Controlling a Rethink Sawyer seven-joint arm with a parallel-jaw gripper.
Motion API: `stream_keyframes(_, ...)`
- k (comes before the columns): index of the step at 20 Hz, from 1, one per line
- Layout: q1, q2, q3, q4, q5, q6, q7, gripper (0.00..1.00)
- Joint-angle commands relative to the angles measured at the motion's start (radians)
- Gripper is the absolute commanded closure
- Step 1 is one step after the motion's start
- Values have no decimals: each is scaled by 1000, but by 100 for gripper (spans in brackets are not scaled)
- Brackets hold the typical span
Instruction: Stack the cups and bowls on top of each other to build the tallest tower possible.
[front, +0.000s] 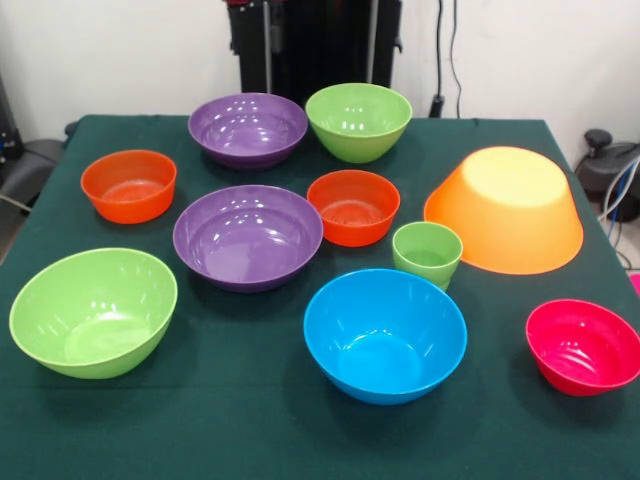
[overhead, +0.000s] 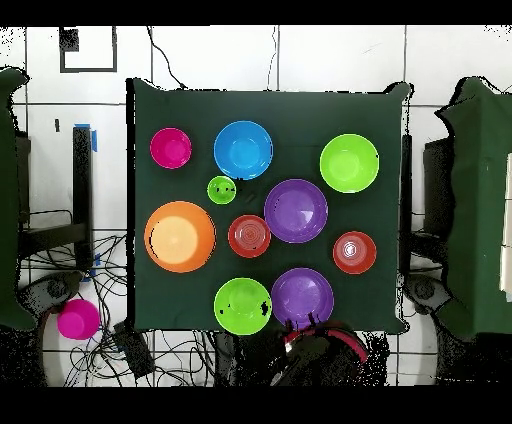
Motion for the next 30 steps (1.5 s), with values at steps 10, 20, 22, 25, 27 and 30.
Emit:
stream_keyframes(10, -36, 121, 173, -332, -31, 33, 130, 0)
stream_keyframes(20, 17, 162, 153, -461, -102, -5, 232, 0)
stream_keyframes(22, 47, 173, 135, -490, -131, -13, 286, 0)
stream_keyframes(25, 80, 182, 107, -522, -160, -21, 344, 0)
stream_keyframes(27, 99, 193, 89, -546, -180, -31, 385, 0)
stream_keyframes(30, 127, 222, 63, -586, -210, -51, 452, 0)
